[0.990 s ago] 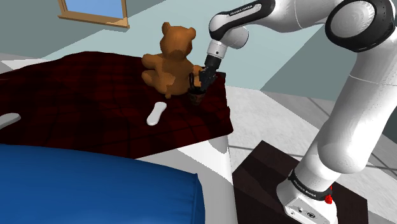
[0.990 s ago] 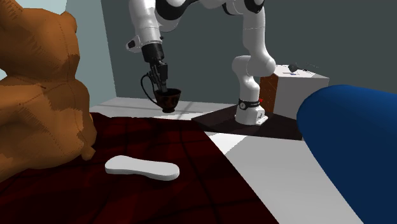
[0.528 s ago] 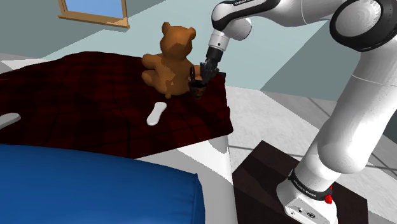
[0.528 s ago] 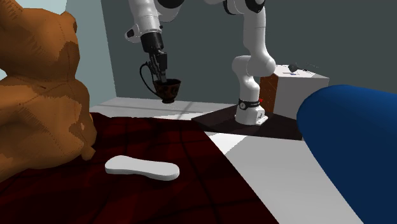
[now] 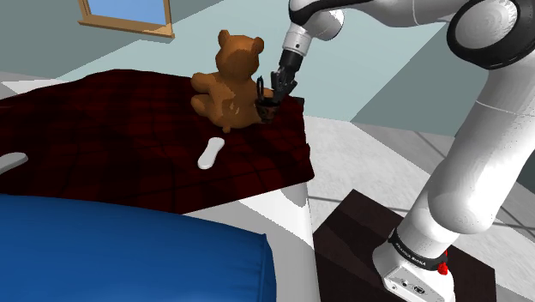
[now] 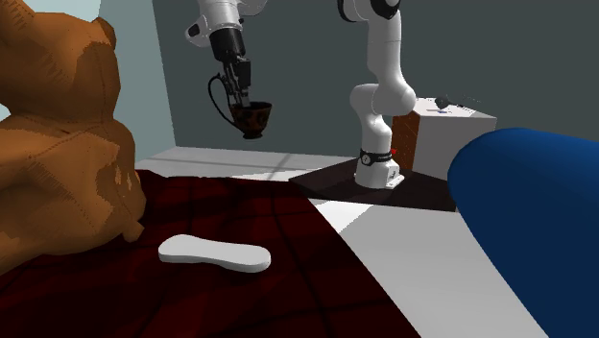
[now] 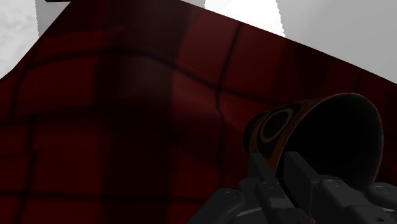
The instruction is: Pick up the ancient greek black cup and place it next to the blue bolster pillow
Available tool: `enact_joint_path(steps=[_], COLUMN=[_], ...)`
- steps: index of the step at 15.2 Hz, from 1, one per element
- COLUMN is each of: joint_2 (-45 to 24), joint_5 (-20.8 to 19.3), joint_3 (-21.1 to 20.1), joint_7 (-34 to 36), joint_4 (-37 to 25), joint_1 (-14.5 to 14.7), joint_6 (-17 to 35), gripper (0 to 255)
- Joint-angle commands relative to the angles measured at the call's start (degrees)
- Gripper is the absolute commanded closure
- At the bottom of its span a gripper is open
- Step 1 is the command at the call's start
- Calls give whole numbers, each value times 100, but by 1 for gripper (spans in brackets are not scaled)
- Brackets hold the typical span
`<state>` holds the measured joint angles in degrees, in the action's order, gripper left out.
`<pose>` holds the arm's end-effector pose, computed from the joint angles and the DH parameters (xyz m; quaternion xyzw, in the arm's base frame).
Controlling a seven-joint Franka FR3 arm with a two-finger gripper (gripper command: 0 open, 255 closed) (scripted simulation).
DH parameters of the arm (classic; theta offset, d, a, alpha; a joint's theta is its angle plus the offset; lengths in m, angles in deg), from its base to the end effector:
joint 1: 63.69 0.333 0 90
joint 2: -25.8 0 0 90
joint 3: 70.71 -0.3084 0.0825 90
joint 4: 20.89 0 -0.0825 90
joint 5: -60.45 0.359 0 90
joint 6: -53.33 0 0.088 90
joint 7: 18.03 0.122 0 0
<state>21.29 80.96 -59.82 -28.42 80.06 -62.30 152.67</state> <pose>0.5496 -0.0515 0.4938 -0.9842 0.0306 0.0221 0.1730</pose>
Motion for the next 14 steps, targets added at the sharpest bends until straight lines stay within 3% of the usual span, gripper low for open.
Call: enact_joint_path(steps=[1, 14], joint_2=[18, -54], joint_5=[-12, -21], joint_3=[3, 30], joint_7=[52, 334], joint_4=[-144, -1217], joint_1=[-3, -47], joint_6=[-153, -1118], gripper=[255, 255])
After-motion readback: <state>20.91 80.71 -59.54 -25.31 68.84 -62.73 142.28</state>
